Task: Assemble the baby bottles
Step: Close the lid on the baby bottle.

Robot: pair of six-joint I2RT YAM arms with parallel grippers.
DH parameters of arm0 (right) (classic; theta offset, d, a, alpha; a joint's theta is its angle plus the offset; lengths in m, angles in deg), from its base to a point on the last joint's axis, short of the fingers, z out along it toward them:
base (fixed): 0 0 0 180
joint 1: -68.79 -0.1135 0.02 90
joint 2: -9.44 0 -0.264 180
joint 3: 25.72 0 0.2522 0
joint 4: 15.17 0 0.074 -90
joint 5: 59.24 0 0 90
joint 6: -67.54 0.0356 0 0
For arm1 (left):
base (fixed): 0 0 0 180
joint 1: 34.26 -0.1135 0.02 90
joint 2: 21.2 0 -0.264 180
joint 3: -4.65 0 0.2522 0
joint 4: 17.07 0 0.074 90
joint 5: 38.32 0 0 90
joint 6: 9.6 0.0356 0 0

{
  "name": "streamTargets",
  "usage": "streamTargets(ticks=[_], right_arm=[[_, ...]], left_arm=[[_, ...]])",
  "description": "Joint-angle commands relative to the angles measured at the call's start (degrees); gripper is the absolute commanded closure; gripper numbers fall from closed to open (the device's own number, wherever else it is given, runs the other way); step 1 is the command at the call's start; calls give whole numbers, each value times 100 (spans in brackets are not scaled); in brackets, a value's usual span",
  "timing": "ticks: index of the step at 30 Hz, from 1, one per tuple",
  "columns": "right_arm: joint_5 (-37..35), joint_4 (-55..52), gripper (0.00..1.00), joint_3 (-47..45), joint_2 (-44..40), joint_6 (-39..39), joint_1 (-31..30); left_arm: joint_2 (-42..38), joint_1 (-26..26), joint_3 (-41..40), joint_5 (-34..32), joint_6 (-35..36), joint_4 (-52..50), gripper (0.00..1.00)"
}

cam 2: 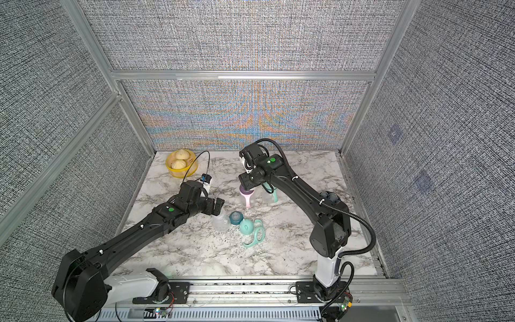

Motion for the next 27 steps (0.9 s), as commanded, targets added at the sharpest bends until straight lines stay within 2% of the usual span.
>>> streamTargets(ticks=[1, 14, 27], right_arm=[[50, -323, 31, 293, 229, -215, 0], [215, -702, 31, 999, 1040, -468, -5], [339, -744, 31, 924, 1268, -511, -6]], left_arm=[[-44, -5, -25, -37, 47, 6, 0], [-20, -17, -26, -15, 48, 31, 0], [-10, -25, -22, -30, 79, 27, 0]])
